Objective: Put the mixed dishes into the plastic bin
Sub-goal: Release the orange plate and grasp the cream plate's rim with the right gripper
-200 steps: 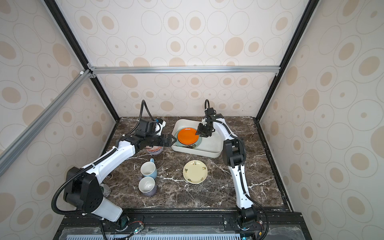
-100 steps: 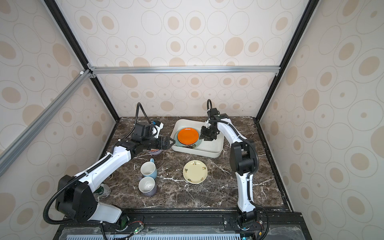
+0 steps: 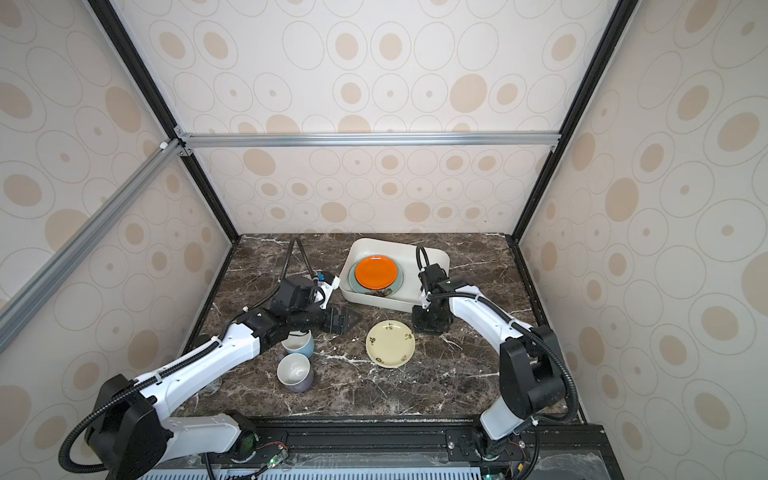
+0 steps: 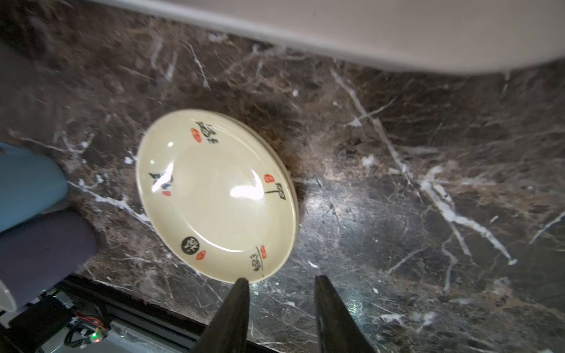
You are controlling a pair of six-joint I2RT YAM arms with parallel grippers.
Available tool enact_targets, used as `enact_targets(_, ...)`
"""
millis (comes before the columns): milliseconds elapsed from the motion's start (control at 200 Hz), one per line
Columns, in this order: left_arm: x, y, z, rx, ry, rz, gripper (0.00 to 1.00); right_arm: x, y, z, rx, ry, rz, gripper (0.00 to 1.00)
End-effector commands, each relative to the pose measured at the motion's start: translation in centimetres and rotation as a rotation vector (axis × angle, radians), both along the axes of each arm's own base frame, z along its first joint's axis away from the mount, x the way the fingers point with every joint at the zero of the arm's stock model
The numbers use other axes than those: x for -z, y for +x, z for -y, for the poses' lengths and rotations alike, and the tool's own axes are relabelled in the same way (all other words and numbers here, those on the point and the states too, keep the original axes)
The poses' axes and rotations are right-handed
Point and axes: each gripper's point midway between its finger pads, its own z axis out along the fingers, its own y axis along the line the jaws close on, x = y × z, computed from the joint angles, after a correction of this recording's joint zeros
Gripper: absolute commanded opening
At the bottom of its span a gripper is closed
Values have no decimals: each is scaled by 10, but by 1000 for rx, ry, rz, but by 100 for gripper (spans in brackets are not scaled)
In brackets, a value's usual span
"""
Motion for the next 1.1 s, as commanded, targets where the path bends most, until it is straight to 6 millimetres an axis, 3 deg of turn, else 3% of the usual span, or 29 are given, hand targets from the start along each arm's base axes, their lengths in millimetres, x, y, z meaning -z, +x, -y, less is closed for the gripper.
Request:
enact_targets(0, -6, -8, 2, -35, -20, 32, 99, 6, 4, -3, 10, 4, 48, 38)
enact_targets(250, 9, -31, -1, -53, -9, 11, 99, 33, 5, -6, 1, -4, 16, 38)
enact_targets(695, 11, -25, 3, -36, 37, 22, 99, 58, 17, -14, -5, -11, -31, 36)
enact_targets(810, 10, -22, 6, -29, 41, 26, 99, 60, 17, -15, -9, -8, -39, 31)
enact_targets(1095, 11, -21, 7, -23, 50, 29, 99, 62, 13, -13, -18, -17, -57, 4)
